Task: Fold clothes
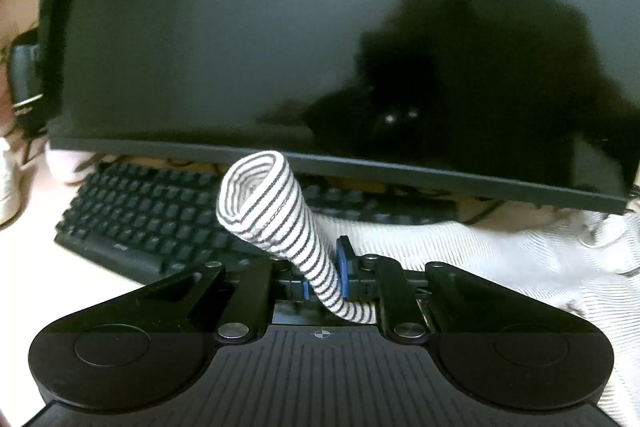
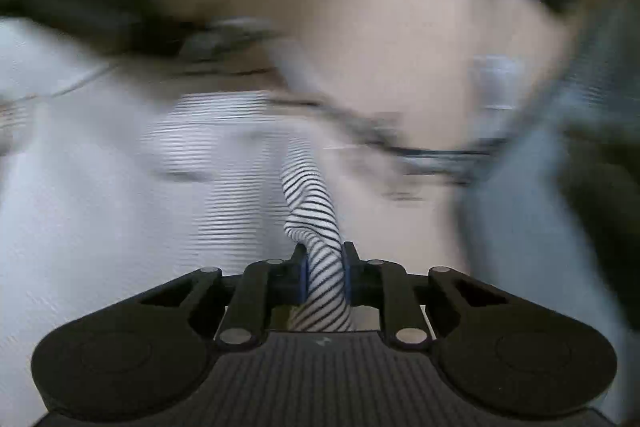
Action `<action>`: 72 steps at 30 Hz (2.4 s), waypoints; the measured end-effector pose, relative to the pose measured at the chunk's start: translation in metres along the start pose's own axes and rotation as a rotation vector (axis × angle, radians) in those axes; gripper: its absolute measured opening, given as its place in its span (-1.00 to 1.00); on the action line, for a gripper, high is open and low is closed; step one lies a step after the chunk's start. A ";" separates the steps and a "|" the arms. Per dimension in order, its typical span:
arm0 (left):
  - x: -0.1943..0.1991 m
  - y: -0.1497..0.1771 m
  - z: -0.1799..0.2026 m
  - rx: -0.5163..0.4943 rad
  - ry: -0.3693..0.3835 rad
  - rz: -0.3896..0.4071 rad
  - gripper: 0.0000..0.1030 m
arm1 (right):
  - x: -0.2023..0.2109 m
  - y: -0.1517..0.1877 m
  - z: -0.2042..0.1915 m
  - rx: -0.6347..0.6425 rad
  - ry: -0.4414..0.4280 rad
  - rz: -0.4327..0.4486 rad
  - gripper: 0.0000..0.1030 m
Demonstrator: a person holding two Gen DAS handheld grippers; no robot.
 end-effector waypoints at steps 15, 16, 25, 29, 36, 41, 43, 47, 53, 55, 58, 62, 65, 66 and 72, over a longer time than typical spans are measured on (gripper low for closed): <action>0.035 0.002 0.003 0.165 -0.008 -0.056 0.34 | 0.046 0.014 0.059 -0.214 0.010 0.107 -0.34; 0.039 -0.001 0.017 0.156 0.040 -0.052 0.37 | 0.048 0.016 0.051 -0.259 -0.096 0.101 -0.34; 0.085 0.050 0.167 -0.117 0.581 -0.169 0.86 | 0.026 0.042 -0.018 -0.384 -0.500 -0.014 0.25; 0.088 0.089 0.188 -0.191 0.624 -0.287 0.86 | 0.036 0.058 -0.011 -0.406 -0.515 -0.022 0.26; 0.091 0.114 0.161 -0.212 0.644 -0.389 0.72 | 0.068 0.084 -0.021 -0.303 -0.564 -0.039 0.27; 0.110 0.121 0.141 -0.229 0.705 -0.452 0.72 | 0.089 0.098 -0.029 -0.228 -0.590 -0.071 0.27; 0.114 0.123 0.137 -0.212 0.727 -0.473 0.72 | 0.092 0.098 -0.030 -0.211 -0.584 -0.084 0.26; 0.112 0.109 0.124 -0.153 0.719 -0.452 0.79 | 0.092 0.084 -0.023 -0.275 -0.548 -0.087 0.03; 0.077 0.077 0.119 -0.105 0.631 -0.360 0.83 | 0.081 0.041 -0.012 -0.354 -0.480 0.016 -0.26; 0.059 0.071 0.123 -0.090 0.604 -0.353 0.78 | 0.067 0.030 -0.018 -0.334 -0.473 0.013 -0.26; 0.034 0.066 0.118 -0.073 0.495 -0.342 0.67 | 0.039 0.027 -0.023 -0.291 -0.445 -0.053 -0.26; 0.013 0.062 0.087 -0.007 0.349 -0.358 0.68 | 0.023 0.033 -0.005 -0.303 -0.401 -0.106 -0.12; 0.024 0.054 0.083 0.004 0.361 -0.347 0.85 | 0.029 0.003 -0.007 -0.226 -0.381 -0.040 -0.23; 0.027 0.051 0.081 0.007 0.365 -0.343 0.85 | 0.029 -0.012 -0.012 -0.189 -0.395 -0.010 -0.25; 0.060 0.046 0.084 -0.029 0.393 -0.327 0.92 | -0.007 -0.084 -0.064 0.073 -0.487 0.088 -0.37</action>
Point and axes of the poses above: each gripper's, at about its wrist camera, not at the fingertips, and x roughly against the way its jaws point, z to its right, y to its underside, the point moved 3 cm from there along -x, roughly the way its jaws point, and after that the axes turned 14 degrees about -y, right-handed, at the moved point
